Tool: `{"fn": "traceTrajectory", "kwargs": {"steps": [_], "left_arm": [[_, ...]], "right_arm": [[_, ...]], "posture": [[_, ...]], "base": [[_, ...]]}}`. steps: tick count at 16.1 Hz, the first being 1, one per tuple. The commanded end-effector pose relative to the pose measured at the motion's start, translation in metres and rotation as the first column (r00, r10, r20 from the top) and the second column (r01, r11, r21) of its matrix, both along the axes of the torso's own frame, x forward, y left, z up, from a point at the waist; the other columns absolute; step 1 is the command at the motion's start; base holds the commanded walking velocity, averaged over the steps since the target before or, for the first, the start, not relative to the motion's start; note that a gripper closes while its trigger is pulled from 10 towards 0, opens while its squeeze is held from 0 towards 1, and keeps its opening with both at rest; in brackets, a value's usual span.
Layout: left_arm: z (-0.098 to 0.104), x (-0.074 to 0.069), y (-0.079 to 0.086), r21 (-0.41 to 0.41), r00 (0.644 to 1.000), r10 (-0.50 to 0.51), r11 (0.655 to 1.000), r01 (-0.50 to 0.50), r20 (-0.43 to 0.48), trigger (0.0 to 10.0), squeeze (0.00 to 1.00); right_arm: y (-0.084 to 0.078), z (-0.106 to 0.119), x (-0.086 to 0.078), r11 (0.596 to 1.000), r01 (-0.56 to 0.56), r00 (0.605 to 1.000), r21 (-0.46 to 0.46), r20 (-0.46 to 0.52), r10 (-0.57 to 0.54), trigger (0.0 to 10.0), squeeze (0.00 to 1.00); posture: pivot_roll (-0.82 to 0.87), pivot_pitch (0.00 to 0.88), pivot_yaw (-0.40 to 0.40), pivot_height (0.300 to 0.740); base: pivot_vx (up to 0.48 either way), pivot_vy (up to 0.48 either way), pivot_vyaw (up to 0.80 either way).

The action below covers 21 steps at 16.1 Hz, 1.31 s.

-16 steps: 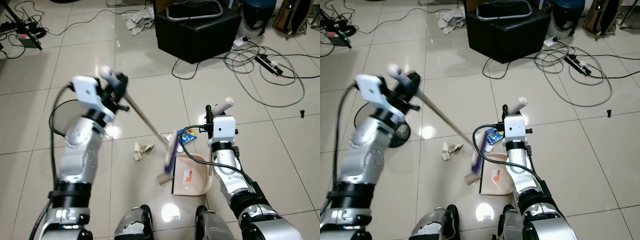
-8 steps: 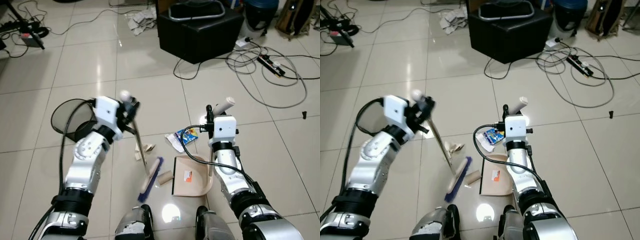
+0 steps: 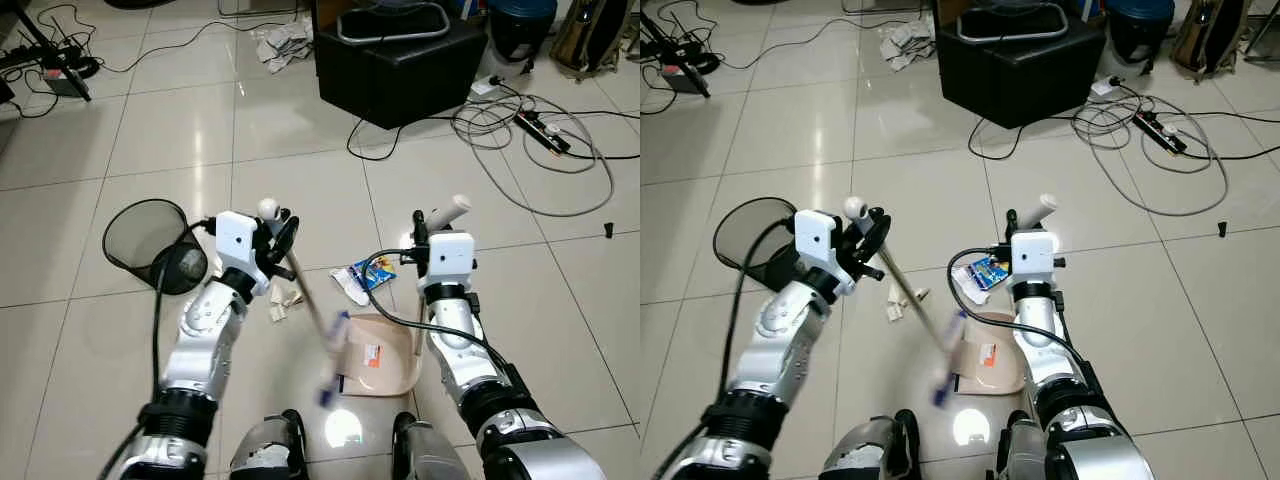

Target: Sweep floor

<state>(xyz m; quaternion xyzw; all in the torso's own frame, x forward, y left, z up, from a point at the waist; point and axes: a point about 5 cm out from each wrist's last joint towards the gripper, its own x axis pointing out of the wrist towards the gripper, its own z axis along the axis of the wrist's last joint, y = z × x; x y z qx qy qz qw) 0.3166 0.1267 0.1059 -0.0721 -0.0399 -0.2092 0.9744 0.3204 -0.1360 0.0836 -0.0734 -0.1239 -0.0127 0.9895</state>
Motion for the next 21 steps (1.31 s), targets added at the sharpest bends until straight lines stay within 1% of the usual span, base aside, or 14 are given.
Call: {"fn": "traceTrajectory", "kwargs": {"steps": [1,2,4,6,7,9,11,13,15,17,18,19,20,21], "left_arm": [[-0.011,-0.003,0.005,-0.04,0.997,0.031,0.999,-0.033,-0.067,10.0,0.0],[-0.012,-0.003,0.005,-0.093,0.995,0.037,0.995,-0.045,-0.091,10.0,0.0],[-0.009,-0.003,0.006,-0.118,0.995,0.034,0.992,-0.045,-0.089,10.0,0.0],[0.0,-0.001,0.004,-0.134,0.998,0.021,0.991,-0.029,-0.062,10.0,0.0],[0.004,0.0,0.003,-0.123,0.999,0.004,0.992,-0.009,-0.045,10.0,0.0],[0.007,-0.001,0.005,-0.085,0.999,-0.025,0.996,0.023,-0.021,10.0,0.0],[0.012,0.0,0.013,-0.067,0.999,-0.032,0.997,0.032,0.003,10.0,0.0],[0.023,0.005,0.022,-0.059,0.999,-0.029,0.998,0.031,0.033,10.0,0.0],[0.04,0.013,0.045,-0.027,0.996,0.016,1.0,-0.014,0.09,10.0,0.0],[0.061,0.02,0.072,0.028,0.987,0.042,0.998,-0.047,0.156,10.0,0.0],[0.067,0.023,0.079,0.043,0.985,0.045,0.998,-0.053,0.168,10.0,0.0],[0.088,0.03,0.102,0.063,0.98,0.045,0.996,-0.059,0.196,10.0,0.0],[0.096,0.032,0.11,0.073,0.977,0.048,0.995,-0.065,0.206,10.0,0.0],[0.102,0.033,0.12,0.108,0.974,0.062,0.99,-0.088,0.22,10.0,0.0]], "right_arm": [[0.001,0.004,0.002,1.0,0.004,1.0,0.03,0.013,-0.004,10.0,0.0],[-0.002,0.003,0.002,0.999,0.017,1.0,0.036,0.004,-0.017,10.0,0.0],[-0.002,0.002,0.002,0.999,0.014,1.0,0.039,0.001,-0.014,10.0,0.0],[0.0,0.005,0.003,0.999,0.007,1.0,0.051,0.012,-0.008,10.0,0.0],[0.0,0.008,0.003,0.998,0.0,1.0,0.07,0.027,-0.002,10.0,0.0],[-0.001,0.015,0.003,0.993,-0.019,0.997,0.12,0.072,0.011,10.0,0.0],[-0.007,0.021,0.001,0.987,-0.03,0.993,0.16,0.118,0.011,10.0,0.0],[-0.013,0.026,0.002,0.988,-0.032,0.99,0.153,0.139,0.01,10.0,0.0],[-0.022,0.032,-0.001,0.985,-0.02,0.985,0.169,0.175,-0.01,10.0,0.0],[-0.032,0.033,-0.006,0.98,-0.002,0.981,0.201,0.19,-0.037,10.0,0.0],[-0.034,0.033,-0.008,0.978,0.0,0.98,0.21,0.193,-0.041,10.0,0.0],[-0.043,0.031,-0.016,0.97,0.024,0.977,0.241,0.2,-0.073,10.0,0.0],[-0.045,0.03,-0.019,0.968,0.031,0.976,0.25,0.199,-0.083,10.0,0.0],[-0.047,0.031,-0.022,0.965,0.033,0.974,0.261,0.21,-0.09,10.0,0.0]], "posture": [[0.11,0.242,0.116,0.74],[0.11,0.242,0.111,0.74],[0.11,0.221,0.107,0.74],[0.1,0.204,0.107,0.74],[0.11,0.196,0.106,0.74],[0.11,0.175,0.105,0.74],[0.1,0.124,0.092,0.74],[0.08,0.12,0.096,0.74],[0.07,0.107,0.107,0.74],[0.06,0.078,0.115,0.74],[0.06,0.071,0.117,0.74],[0.06,0.049,0.117,0.74],[0.06,0.045,0.118,0.74],[0.06,0.041,0.12,0.74]], "base": [[0.0,0.0,0.0],[0.0,0.0,0.0],[0.0,0.0,0.0],[0.0,0.0,0.0],[0.0,0.0,0.0],[0.0,0.0,0.0],[0.0,0.0,0.0],[0.0,0.0,0.0],[0.0,0.0,0.0],[0.0,0.0,0.0],[0.0,0.0,0.0],[0.0,0.0,0.0],[0.0,0.0,0.0],[0.0,0.0,0.0]]}}
